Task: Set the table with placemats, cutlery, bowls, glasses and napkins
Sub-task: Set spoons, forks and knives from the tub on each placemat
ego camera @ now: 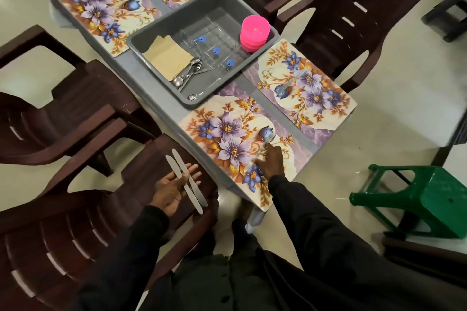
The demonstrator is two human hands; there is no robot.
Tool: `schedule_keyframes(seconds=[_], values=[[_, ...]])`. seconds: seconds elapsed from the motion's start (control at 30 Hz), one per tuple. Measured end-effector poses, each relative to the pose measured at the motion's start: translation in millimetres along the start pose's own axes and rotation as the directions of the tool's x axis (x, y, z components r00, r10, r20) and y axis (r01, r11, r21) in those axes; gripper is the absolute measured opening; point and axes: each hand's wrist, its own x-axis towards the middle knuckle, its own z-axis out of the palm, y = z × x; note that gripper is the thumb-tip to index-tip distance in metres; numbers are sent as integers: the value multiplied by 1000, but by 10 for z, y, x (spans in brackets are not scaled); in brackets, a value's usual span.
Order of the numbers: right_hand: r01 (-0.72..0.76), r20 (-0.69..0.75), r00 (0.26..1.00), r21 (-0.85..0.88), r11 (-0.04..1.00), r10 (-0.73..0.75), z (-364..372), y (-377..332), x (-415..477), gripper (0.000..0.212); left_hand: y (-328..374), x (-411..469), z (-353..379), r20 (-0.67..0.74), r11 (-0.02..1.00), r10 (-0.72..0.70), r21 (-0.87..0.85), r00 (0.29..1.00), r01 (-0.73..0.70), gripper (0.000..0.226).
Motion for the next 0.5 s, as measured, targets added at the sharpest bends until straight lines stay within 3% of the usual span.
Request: schedule_keyframes(seconds=[0.13, 0.5], values=[[58, 38, 998, -100, 993, -54, 13, 0, -37, 75, -13, -19, 45, -14, 1000, -2, 16, 1000, 2, 35], [72, 19, 997, -92, 993, -70, 59, -50, -13, 75, 12, -2, 103, -8, 999, 10, 41, 1000, -9, 36]])
